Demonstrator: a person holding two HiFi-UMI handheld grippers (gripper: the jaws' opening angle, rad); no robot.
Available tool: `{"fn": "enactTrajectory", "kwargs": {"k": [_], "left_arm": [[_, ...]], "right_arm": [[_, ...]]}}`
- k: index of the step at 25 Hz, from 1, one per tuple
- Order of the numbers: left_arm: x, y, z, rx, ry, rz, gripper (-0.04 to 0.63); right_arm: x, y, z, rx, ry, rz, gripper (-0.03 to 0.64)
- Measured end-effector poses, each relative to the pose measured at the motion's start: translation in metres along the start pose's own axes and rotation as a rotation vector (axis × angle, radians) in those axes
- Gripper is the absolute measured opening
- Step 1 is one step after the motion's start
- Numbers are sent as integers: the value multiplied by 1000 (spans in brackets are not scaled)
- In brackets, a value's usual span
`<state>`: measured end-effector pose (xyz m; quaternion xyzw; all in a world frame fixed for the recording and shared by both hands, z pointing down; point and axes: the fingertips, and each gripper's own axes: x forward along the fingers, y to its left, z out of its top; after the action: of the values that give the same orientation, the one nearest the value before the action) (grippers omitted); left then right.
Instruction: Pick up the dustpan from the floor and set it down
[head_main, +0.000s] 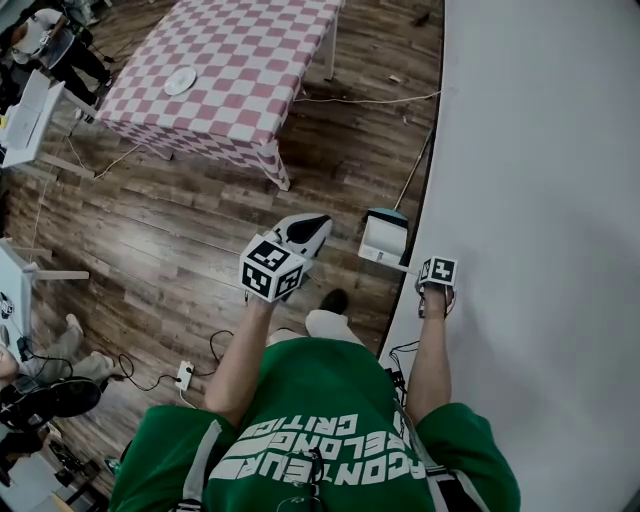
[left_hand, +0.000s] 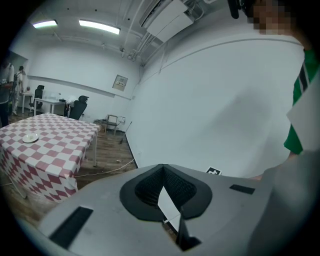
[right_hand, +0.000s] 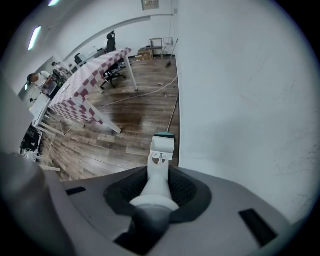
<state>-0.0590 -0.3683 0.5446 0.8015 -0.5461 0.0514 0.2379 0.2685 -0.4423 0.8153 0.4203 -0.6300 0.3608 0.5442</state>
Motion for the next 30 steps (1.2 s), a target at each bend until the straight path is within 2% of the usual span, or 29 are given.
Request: {"fn": "enactTrajectory", "kwargs": {"k": [12,17,24,30], "left_arm": [[-58,5,2,-12,-99,59,3],[-73,-2,7,-9,-138,60,3],[-82,-15,25,12,-187,53,3],[-90,-15,39,34,-214,75,3]], "right_arm": [[-160,34,69,-105,-388,-11,109],[-228,43,78,-125,-537,-17,109],[-294,46,85,-154,-674,-28,109],[-317,47,84,-170,-723,-26,110]]}}
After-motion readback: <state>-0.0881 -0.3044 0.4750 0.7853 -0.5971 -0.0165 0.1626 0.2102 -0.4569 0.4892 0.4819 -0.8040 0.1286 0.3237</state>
